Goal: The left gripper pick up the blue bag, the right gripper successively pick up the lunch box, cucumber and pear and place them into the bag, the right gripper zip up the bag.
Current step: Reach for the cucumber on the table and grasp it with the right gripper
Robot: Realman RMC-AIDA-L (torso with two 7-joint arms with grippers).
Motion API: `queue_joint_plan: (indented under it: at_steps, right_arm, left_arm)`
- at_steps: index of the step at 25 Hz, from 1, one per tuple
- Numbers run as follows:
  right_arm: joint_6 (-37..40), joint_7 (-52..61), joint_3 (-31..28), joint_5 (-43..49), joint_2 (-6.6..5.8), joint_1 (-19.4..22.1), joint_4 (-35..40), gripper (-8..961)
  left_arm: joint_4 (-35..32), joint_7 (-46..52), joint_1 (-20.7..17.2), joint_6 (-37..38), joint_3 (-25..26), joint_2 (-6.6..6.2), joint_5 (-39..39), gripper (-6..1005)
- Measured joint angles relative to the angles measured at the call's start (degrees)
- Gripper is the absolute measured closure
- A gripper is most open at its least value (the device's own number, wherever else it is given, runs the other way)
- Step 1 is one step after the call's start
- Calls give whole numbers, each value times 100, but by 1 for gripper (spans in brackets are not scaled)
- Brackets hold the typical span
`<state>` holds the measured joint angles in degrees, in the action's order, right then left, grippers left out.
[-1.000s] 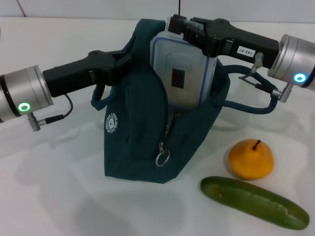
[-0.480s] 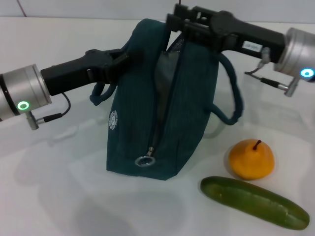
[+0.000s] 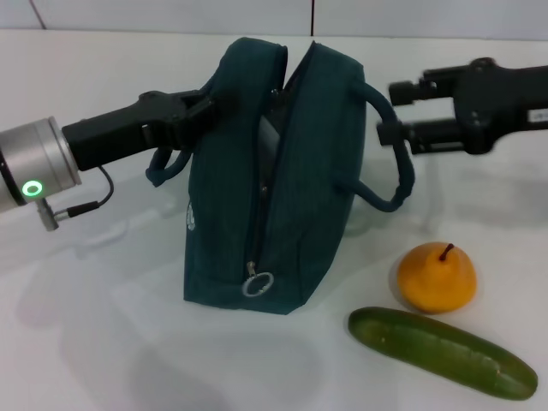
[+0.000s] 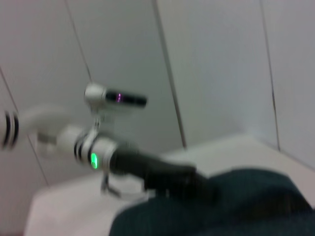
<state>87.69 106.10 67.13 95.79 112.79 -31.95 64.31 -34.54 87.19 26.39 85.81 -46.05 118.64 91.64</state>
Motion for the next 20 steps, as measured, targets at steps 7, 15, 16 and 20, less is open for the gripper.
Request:
queue_joint_plan:
  at_steps: [7, 15, 16, 20]
  right_arm:
    - [425, 1386, 365, 1588, 306, 767, 2915, 281]
    - [1522, 2131, 487, 1996, 271, 709, 4028, 170]
    - [1573, 2161, 492, 2101, 270, 712, 4152, 155]
    - [2138, 2171, 596, 2501, 274, 659, 4578, 92]
  left_arm:
    - [0, -11, -73, -101, 0, -2, 17, 957]
    - [5, -50, -127, -153, -3, 16, 30, 957]
    - [7, -50, -127, -154, -3, 16, 31, 957]
    - [102, -50, -115, -175, 0, 15, 32, 957]
